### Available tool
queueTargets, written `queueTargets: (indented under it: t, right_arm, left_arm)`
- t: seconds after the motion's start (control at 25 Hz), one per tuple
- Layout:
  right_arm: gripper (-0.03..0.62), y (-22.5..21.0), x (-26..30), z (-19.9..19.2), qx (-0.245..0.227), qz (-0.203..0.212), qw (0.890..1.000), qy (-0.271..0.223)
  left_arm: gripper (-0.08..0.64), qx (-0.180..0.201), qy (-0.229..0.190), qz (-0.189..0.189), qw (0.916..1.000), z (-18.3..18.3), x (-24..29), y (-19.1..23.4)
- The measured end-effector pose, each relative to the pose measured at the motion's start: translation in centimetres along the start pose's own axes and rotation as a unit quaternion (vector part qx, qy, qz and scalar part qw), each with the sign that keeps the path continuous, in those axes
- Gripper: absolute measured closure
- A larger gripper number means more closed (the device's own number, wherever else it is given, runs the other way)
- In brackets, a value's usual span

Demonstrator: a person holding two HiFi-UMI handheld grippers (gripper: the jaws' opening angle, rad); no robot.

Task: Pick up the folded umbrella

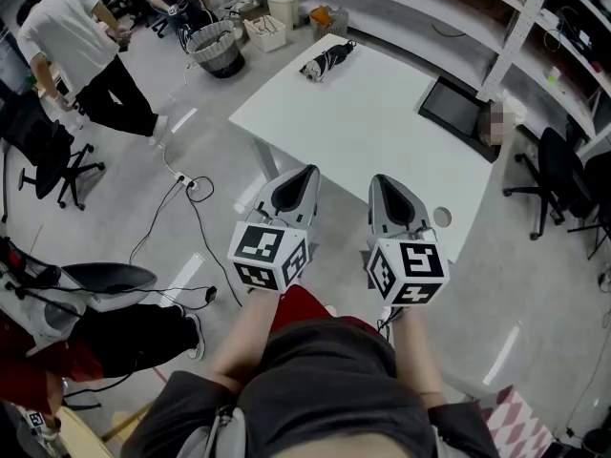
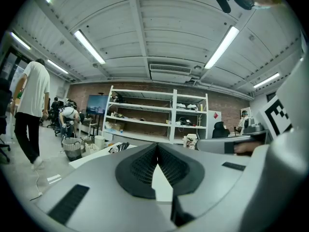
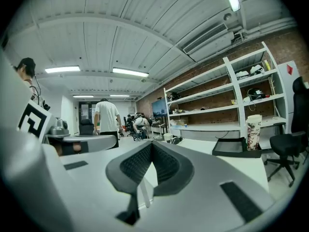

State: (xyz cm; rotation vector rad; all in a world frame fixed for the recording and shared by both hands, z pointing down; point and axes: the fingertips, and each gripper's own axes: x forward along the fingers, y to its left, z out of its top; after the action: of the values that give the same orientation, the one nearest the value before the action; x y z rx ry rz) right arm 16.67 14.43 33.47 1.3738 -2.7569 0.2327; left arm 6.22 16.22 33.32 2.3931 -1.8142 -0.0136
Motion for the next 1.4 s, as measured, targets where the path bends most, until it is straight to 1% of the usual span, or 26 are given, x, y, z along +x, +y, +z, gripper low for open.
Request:
queueTargets:
  t: [0.36,0.76,1.08,1.24,1.4]
  right_arm:
    - [0.574,0.1,1.1,0.6,-0.004,-0.002,1.0,0.002]
    - [0.574,-1.9,3.1,1.0,-0.005,-0.022,1.0,-0.004]
    - [0.574,-3.2,7.3,0.6,-0.008,-0.033,0.999,0.002]
    - [0.574,-3.8,10.4,0.7,-0.006,-0.043,0.999,0.002]
    - [0.574,-3.8,13.6,0.4,-0.009,-0.04,0.999,0.006]
  left_arm:
    - [0.546,0.003,0.006,0.007,1.0,0.2,0.8,0.8]
    - [0.545,0.011,0.006,0.001,0.9999,0.7,3.6,2.2]
    - [0.545,0.005,0.007,-0.002,1.0,0.3,7.6,5.6]
    - [0.545,0.006,0.011,-0.008,0.9999,0.2,9.9,8.0]
    - [0.545,0.007,0.015,-0.009,0.9998,0.2,12.4,10.3]
